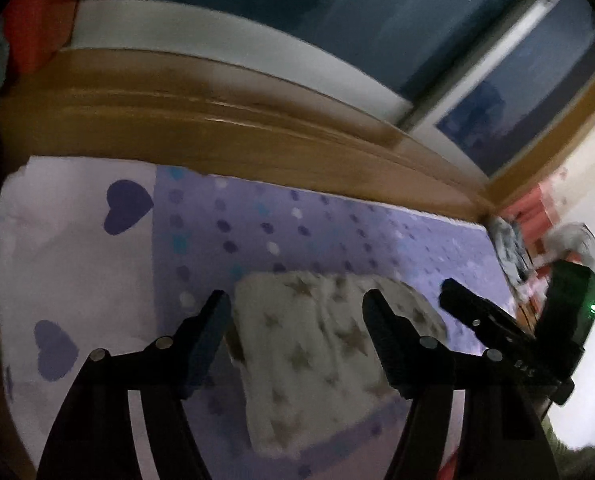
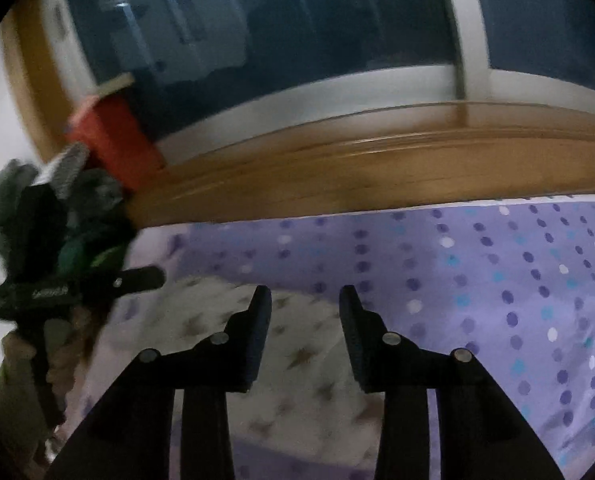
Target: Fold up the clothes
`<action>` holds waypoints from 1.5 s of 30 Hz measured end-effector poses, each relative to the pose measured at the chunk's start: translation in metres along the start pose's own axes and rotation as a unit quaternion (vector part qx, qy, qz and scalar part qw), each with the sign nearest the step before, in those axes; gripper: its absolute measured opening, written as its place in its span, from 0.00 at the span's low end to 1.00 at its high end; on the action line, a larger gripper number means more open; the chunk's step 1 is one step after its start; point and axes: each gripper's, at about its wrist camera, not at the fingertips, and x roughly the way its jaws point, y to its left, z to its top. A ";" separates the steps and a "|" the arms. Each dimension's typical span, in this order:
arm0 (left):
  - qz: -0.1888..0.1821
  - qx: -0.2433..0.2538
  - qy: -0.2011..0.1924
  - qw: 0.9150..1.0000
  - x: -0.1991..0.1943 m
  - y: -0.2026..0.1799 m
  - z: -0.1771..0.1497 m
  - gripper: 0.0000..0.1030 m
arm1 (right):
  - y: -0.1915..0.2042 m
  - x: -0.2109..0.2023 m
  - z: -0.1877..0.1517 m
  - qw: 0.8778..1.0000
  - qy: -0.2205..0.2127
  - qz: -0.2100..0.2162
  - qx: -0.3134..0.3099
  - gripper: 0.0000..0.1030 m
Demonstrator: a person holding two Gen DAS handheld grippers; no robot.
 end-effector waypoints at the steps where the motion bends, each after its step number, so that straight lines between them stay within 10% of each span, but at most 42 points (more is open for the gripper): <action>1: 0.000 0.010 0.002 1.000 -0.004 -0.003 -0.004 0.68 | 0.002 -0.004 -0.003 1.000 0.004 0.008 -0.005 0.34; 5: 0.107 0.058 0.032 0.992 0.013 0.003 -0.026 0.68 | -0.006 0.015 -0.024 0.999 0.038 -0.002 -0.018 0.31; 13: 0.086 -0.001 0.028 0.996 -0.008 0.032 -0.037 0.69 | -0.028 -0.010 -0.036 0.996 0.027 -0.081 0.011 0.23; 18: -0.011 0.027 0.043 0.999 -0.017 0.012 -0.049 0.69 | 0.002 -0.010 -0.053 0.997 0.038 -0.047 -0.041 0.23; 22: 0.065 0.056 0.066 0.994 0.004 0.005 -0.068 0.69 | 0.004 0.019 -0.069 0.995 0.058 -0.065 -0.055 0.22; 32: 0.085 -0.008 0.031 0.996 -0.022 -0.004 -0.098 0.69 | -0.012 -0.003 -0.084 0.991 0.088 -0.088 -0.039 0.26; 45: 0.144 -0.057 0.024 0.988 -0.020 -0.081 -0.132 0.69 | 0.026 -0.039 -0.088 0.987 0.081 -0.107 -0.084 0.70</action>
